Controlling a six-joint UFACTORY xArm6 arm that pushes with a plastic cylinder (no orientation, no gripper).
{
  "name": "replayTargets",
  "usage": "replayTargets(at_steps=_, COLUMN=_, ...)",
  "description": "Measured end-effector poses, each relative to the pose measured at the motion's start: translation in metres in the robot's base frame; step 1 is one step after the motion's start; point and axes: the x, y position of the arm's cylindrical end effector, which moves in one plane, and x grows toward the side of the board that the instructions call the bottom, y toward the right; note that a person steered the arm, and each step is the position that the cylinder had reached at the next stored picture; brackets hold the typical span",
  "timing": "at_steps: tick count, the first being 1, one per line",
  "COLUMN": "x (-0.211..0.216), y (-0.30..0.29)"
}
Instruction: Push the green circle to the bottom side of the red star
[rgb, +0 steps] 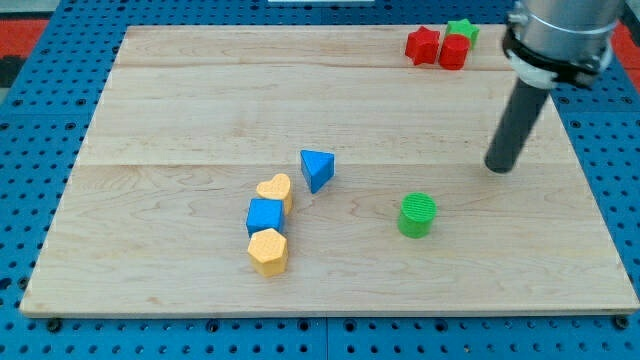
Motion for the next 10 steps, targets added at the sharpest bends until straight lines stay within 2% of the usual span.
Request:
replayTargets(at_steps=1, x=0.07, y=-0.013)
replayTargets(at_steps=2, x=0.116, y=-0.076)
replayTargets(at_steps=3, x=0.061, y=-0.11)
replayTargets(at_steps=4, x=-0.003, y=-0.107)
replayTargets(at_steps=5, x=0.024, y=-0.117)
replayTargets(at_steps=6, x=-0.017, y=-0.135)
replayTargets(at_steps=7, x=-0.069, y=-0.087)
replayTargets(at_steps=8, x=-0.119, y=-0.071)
replayTargets(at_steps=9, x=-0.106, y=-0.074)
replayTargets(at_steps=10, x=-0.144, y=-0.08)
